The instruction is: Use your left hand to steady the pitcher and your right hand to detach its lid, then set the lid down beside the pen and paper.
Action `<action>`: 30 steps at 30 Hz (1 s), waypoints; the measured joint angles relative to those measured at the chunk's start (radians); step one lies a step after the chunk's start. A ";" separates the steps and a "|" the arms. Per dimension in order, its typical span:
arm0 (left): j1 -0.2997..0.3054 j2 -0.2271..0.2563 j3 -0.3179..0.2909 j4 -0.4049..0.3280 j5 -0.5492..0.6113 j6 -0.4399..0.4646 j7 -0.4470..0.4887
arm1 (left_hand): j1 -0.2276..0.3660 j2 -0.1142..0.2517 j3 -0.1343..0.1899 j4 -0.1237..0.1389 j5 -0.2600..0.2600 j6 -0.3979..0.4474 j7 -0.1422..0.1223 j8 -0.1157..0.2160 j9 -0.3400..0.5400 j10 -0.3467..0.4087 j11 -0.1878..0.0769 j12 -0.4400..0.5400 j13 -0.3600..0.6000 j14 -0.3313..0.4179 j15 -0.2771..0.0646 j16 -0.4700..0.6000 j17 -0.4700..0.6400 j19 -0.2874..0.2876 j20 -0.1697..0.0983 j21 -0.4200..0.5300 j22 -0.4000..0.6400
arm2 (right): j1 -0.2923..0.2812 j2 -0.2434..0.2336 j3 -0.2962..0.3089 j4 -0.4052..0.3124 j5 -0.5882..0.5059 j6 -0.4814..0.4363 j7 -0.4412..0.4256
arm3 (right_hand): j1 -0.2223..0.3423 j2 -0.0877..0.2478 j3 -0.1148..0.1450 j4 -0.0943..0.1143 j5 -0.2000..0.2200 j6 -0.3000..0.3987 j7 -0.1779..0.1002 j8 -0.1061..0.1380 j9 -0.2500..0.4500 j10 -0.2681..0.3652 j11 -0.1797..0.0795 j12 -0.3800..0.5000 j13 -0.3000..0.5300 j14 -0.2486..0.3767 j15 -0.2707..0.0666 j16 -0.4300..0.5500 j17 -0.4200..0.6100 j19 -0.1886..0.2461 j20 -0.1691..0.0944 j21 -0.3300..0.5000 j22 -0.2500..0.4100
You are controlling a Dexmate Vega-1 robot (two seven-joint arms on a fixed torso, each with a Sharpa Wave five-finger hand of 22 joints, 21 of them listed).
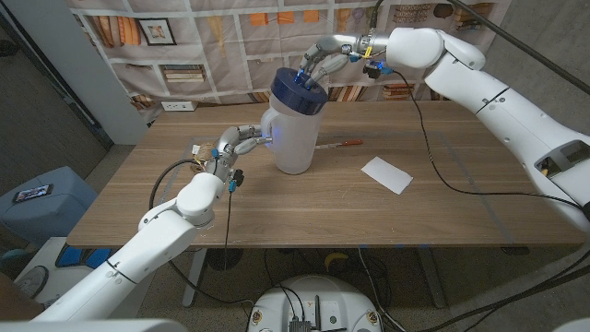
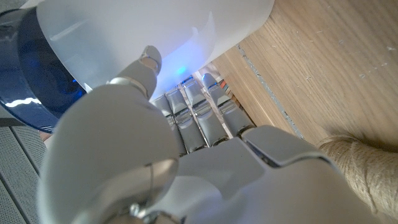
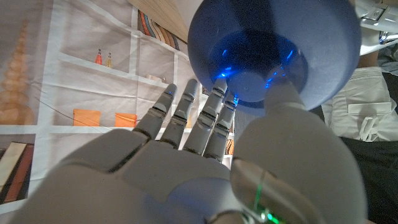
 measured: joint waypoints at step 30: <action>-0.004 -0.011 0.003 0.020 -0.010 -0.030 -0.006 | 0.000 0.000 -0.006 0.006 0.001 -0.005 0.005 -0.006 -0.001 -0.017 0.002 -0.002 0.001 -0.013 0.006 -0.007 -0.002 0.000 0.000 0.000 0.000 | -0.041 -0.059 0.062 -0.131 -0.004 -0.098 -0.055 | -0.038 0.038 -0.009 -0.003 0.001 0.000 0.000 -0.008 -0.001 0.000 0.000 -0.004 0.005 0.000 0.000 0.000 0.000 -0.009 0.009 0.000 0.000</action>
